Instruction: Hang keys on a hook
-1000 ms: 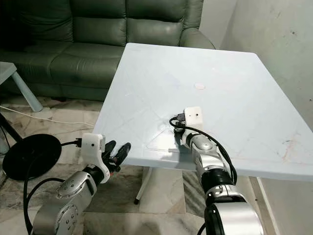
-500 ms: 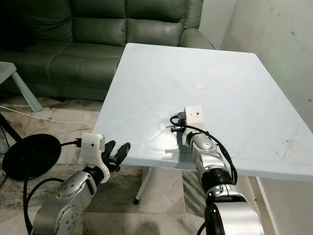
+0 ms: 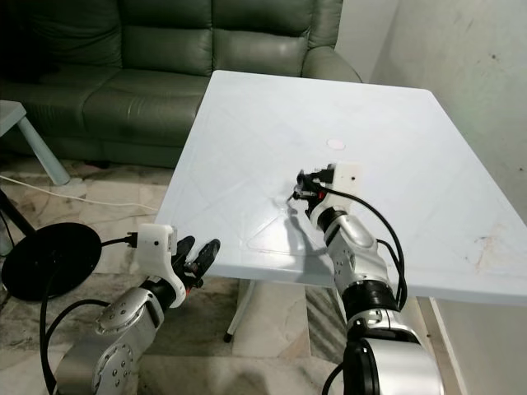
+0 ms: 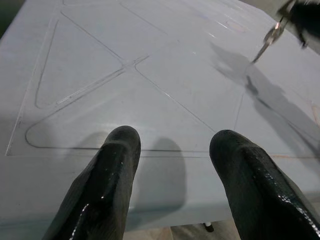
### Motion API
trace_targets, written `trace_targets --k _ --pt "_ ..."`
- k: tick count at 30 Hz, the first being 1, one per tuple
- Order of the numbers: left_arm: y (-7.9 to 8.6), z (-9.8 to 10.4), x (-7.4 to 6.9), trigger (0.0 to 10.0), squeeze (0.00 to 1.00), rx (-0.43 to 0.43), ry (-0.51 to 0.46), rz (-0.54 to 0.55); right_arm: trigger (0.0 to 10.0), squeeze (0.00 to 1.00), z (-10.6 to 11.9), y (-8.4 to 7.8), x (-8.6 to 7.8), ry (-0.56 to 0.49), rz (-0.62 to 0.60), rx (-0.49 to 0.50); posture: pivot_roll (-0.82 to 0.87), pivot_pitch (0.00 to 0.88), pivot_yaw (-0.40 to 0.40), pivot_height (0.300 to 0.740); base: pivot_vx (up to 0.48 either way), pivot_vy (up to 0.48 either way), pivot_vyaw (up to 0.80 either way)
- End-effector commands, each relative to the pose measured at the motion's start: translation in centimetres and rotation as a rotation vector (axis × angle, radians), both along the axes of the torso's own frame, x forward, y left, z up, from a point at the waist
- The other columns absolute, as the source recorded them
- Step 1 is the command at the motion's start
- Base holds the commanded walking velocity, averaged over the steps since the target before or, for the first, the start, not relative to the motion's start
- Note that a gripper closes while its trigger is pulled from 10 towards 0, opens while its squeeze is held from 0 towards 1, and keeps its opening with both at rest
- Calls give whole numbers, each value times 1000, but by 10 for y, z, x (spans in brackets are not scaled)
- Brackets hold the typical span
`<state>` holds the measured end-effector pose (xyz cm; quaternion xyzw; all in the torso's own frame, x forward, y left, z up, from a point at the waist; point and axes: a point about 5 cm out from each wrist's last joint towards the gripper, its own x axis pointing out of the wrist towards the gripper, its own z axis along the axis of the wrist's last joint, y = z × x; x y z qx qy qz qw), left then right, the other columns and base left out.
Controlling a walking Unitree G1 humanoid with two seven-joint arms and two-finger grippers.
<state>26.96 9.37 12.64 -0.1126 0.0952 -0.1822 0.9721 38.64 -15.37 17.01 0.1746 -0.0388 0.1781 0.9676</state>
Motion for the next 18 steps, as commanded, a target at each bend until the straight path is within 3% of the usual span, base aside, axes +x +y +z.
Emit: trace_targets --k 1,3,4,5,6,7,10,11,15,17,18 --pt "-1 3 0 10000 0 -3 -7 6 10000 0 11 -3 -1 -49 37 90 61 126 -90 740 0 0 0" --pt "-1 3 0 10000 0 -4 -7 5 10000 0 12 -4 -4 -119 34 -89 58 127 -90 740 0 0 0" --pt "-1 3 0 10000 0 -4 -7 5 10000 0 11 -4 -6 -167 6 -310 58 126 -90 740 0 0 0" --pt "-1 3 0 10000 0 -3 -7 5 10000 0 10 -5 -6 -183 -11 -398 58 126 -90 740 0 0 0" --pt "-2 3 0 10000 0 -6 -7 5 10000 0 15 -5 -10 -268 -5 -536 58 126 -91 740 0 0 0" --pt "-2 3 0 10000 0 -6 -7 5 10000 0 15 -5 -10 -268 -5 -536 58 126 -91 740 0 0 0" --pt "-2 2 0 10000 0 -7 -7 6 10000 0 20 -4 -13 -401 24 -957 54 125 -92 740 0 0 0" --pt "-2 2 0 10000 0 -8 -6 5 10000 0 20 -3 -14 -426 43 -1029 54 125 -92 740 0 0 0" --pt "-4 1 -1 10000 0 -11 -4 0 10000 0 30 -2 -15 -485 61 -1080 50 121 -94 740 0 0 0" --pt "-5 2 0 10000 0 -15 -5 1 10000 0 31 -2 -13 -402 22 -783 51 117 -95 740 0 0 0" --pt "-5 2 0 10000 0 -15 -5 1 10000 0 31 -3 -12 -371 12 -691 51 117 -95 740 0 0 0"
